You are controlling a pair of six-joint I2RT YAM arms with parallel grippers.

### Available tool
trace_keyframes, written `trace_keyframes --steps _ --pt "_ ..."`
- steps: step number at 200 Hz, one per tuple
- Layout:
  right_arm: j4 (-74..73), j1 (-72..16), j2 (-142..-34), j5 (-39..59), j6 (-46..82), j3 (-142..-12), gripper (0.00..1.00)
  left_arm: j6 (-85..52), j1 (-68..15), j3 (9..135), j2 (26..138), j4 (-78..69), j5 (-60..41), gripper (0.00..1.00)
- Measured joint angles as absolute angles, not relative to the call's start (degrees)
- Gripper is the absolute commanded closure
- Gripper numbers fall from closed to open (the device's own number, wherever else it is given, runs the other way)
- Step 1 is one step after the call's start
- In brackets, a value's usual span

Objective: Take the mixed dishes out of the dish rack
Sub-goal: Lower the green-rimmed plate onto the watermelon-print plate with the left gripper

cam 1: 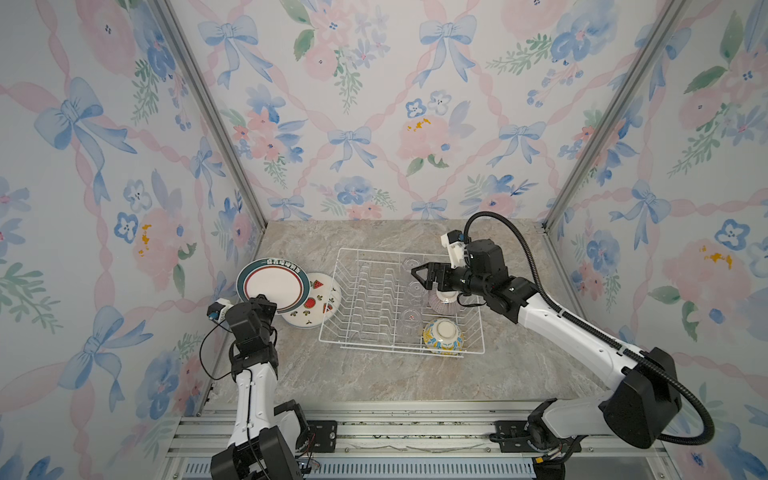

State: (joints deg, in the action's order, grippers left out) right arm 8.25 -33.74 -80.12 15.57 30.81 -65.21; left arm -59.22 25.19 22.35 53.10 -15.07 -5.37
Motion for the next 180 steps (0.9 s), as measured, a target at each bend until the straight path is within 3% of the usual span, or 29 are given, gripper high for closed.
trace_keyframes --steps 180 --pt "9.43 -33.67 -80.12 15.57 30.79 -65.21 0.03 -56.82 22.35 27.79 72.62 -15.11 -17.15 1.00"
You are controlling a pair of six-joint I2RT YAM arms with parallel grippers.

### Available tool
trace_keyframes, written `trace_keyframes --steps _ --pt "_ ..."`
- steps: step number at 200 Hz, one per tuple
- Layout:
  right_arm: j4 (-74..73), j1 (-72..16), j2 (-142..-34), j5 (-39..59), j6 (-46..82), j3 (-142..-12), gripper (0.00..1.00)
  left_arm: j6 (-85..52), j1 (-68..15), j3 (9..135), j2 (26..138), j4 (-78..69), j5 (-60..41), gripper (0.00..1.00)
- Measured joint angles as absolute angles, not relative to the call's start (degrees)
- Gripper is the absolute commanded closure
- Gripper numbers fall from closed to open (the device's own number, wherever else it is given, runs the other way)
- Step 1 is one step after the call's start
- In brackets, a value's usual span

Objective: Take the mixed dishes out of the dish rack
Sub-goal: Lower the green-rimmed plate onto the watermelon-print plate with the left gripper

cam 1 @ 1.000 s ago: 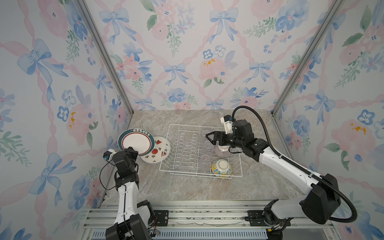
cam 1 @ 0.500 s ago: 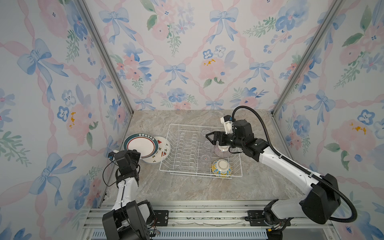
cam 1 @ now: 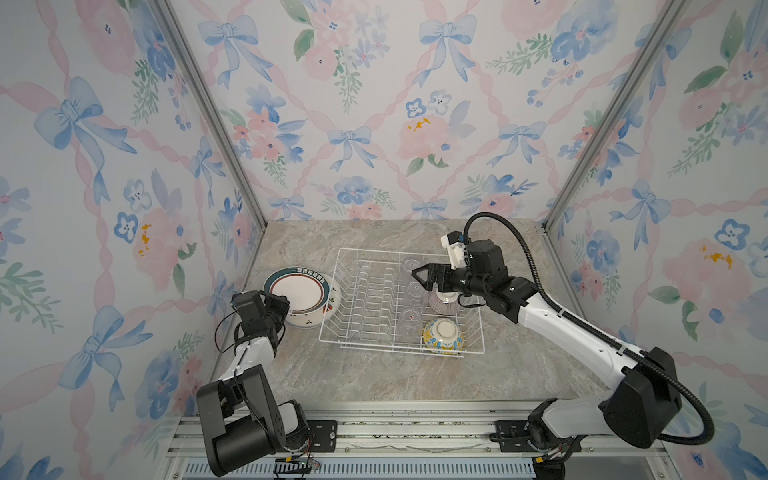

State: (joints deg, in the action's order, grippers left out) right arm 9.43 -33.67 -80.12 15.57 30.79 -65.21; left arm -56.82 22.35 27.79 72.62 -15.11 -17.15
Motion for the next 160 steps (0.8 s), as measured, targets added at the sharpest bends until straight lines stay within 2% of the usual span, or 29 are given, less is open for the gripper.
trace_keyframes --steps 27,45,53,98,112,120,122,160 --pt "9.47 -33.36 -80.14 15.55 30.76 -65.21 0.03 -56.25 21.65 28.40 74.43 -15.11 -18.31 0.88" --pt "9.47 -33.26 -80.16 15.57 30.76 -65.21 0.03 -55.99 21.61 28.64 75.09 -15.20 -18.94 0.66" --pt "9.47 -33.26 -80.16 15.57 30.76 -65.21 0.03 -55.53 21.56 28.75 75.18 -15.20 -19.11 0.59" --pt "9.50 -33.08 -80.47 15.57 30.70 -65.21 0.03 -54.87 21.41 29.41 75.29 -15.27 -20.25 0.36" --pt "9.50 -33.04 -80.53 15.55 30.55 -65.21 0.03 -54.13 21.34 29.74 75.29 -15.18 -20.51 0.23" --pt "9.50 -33.04 -80.53 15.57 30.48 -65.21 0.03 -53.49 21.23 29.95 75.29 -14.92 -20.51 0.05" --pt "9.50 -33.04 -80.53 15.57 30.46 -65.21 0.03 -53.21 21.15 30.00 75.29 -14.87 -20.49 0.03" --pt "9.50 -33.04 -80.58 15.57 30.37 -65.21 0.03 -50.61 20.75 32.01 75.26 -10.13 -19.64 0.02"
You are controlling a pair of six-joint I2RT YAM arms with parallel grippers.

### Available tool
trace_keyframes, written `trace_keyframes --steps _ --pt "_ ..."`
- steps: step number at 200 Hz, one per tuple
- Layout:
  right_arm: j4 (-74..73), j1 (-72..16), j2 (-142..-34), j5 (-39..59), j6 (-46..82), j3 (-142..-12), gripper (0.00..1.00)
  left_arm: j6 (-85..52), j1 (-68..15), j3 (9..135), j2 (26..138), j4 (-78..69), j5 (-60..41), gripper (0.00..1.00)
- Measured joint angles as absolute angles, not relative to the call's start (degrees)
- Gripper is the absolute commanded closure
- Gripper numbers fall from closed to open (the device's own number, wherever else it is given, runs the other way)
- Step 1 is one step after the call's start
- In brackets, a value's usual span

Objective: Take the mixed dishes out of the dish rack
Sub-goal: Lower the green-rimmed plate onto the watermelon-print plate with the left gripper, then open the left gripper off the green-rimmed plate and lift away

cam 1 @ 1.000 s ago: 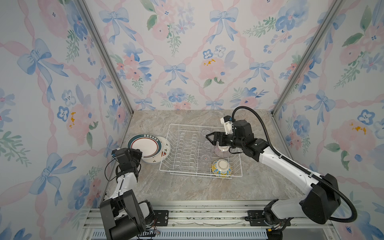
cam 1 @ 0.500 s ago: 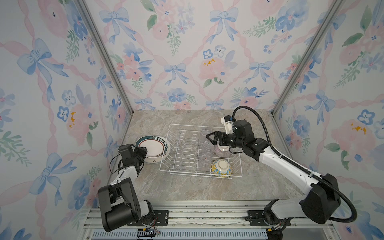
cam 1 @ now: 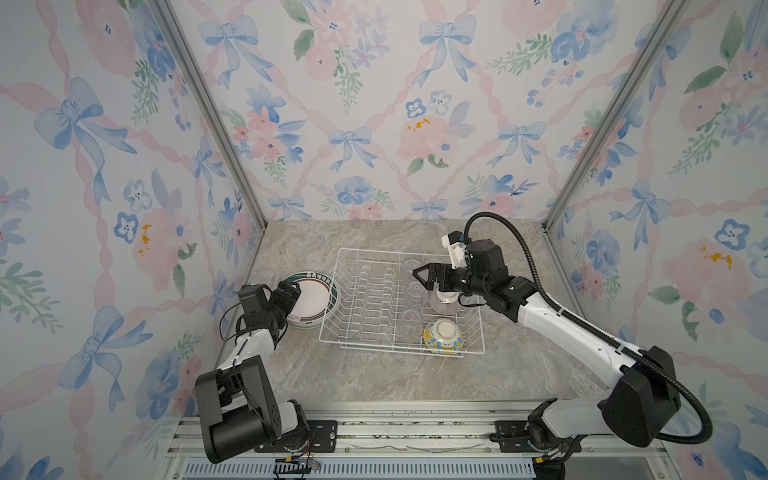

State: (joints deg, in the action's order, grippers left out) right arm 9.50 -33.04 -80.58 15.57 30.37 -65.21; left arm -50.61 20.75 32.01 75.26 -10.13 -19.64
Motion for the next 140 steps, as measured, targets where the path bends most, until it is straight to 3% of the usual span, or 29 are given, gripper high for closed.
trace_keyframes --steps 140 --pt "15.31 -32.62 -80.36 9.63 26.41 -65.21 0.03 -43.03 18.00 35.51 70.26 5.58 -6.66 0.02"
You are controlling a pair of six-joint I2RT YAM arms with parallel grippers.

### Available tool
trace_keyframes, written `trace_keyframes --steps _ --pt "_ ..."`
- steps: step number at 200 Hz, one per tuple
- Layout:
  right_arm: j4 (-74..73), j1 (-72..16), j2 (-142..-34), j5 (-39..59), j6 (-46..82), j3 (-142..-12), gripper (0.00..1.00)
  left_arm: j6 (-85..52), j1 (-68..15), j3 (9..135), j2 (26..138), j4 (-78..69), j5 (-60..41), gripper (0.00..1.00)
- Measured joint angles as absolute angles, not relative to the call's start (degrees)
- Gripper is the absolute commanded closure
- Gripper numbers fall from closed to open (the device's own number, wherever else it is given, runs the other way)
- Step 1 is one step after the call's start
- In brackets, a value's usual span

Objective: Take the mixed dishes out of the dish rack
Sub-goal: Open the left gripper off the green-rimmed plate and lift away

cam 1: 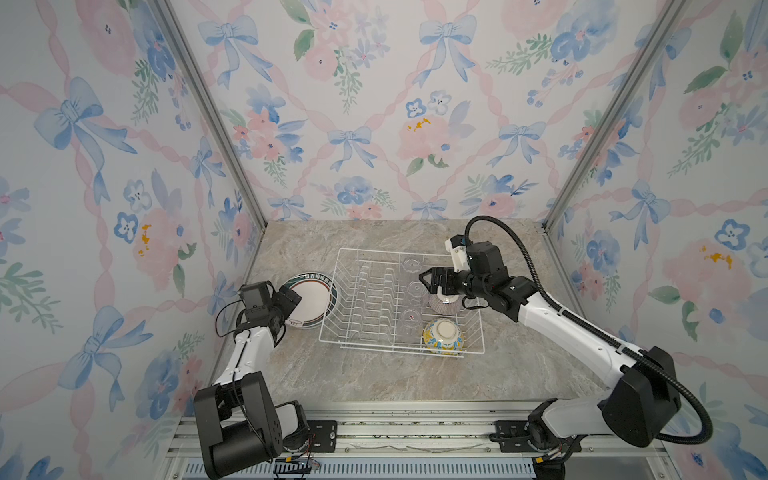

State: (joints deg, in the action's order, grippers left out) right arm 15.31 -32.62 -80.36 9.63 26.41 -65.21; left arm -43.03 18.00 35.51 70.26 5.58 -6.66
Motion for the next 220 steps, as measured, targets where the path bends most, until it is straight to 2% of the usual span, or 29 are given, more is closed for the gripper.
trace_keyframes --steps 137,220 --pt "15.97 -32.62 -79.81 8.67 25.87 -65.21 0.03 -40.88 14.96 35.24 57.76 10.33 -3.42 0.02" --pt "16.10 -32.73 -79.81 8.27 25.85 -65.21 0.03 -40.45 14.63 34.57 56.47 10.66 -4.19 0.02"
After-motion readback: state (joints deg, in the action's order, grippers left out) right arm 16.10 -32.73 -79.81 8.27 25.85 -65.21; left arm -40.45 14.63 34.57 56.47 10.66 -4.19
